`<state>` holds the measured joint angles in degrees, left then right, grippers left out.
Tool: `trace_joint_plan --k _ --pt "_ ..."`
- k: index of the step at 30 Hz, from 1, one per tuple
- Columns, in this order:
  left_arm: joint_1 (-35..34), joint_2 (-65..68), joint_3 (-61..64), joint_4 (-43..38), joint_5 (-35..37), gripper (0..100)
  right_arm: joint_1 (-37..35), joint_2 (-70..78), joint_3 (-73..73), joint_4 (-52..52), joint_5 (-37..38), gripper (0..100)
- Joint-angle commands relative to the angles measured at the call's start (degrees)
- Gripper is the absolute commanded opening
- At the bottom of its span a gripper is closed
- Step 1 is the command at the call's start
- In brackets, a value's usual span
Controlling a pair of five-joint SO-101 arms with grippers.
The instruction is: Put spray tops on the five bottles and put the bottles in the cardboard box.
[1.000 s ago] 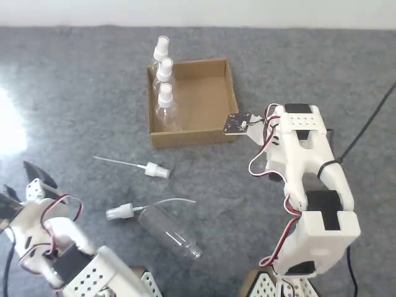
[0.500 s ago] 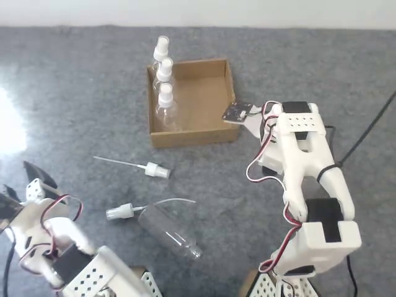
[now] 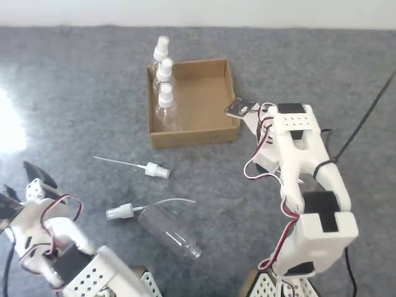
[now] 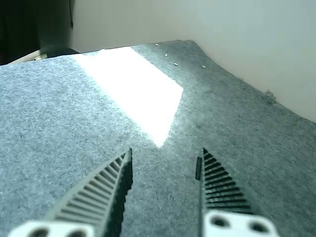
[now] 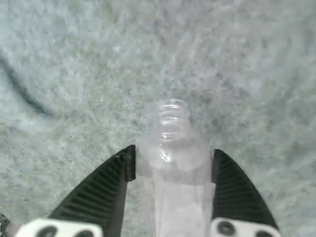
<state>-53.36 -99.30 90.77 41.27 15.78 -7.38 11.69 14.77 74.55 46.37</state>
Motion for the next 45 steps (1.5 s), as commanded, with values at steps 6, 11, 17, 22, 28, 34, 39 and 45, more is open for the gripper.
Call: trace_joint_plan --k 6,11,17,22,28,34,39,45 --pt "0.18 -0.62 -0.75 -1.85 0.35 20 -0.31 0.66 -0.44 0.22 4.84 23.1" --pt "0.18 -0.62 -0.75 -1.85 0.35 20 -0.92 0.48 -0.70 3.38 7.56 23.2" --pt "0.18 -0.62 -0.75 -1.85 0.35 20 -0.84 0.57 -0.70 3.12 7.65 22.6" --pt "0.18 -0.62 -0.75 -1.85 0.35 20 -0.75 -1.45 -1.41 3.56 7.38 12.5" --pt "0.18 -0.62 -0.75 -1.85 0.35 20 -1.10 -9.89 -1.49 8.75 7.30 10.5" --pt "0.18 -0.62 -0.75 -1.85 0.35 20 -1.36 -18.59 -1.32 10.68 2.73 10.4" --pt "0.18 -0.62 -0.75 -1.85 0.35 20 -5.32 -23.34 -1.23 10.77 -3.60 10.4" --pt "0.18 -0.62 -0.75 -1.85 0.35 20 -10.51 -28.62 -1.58 10.24 -10.99 10.4"
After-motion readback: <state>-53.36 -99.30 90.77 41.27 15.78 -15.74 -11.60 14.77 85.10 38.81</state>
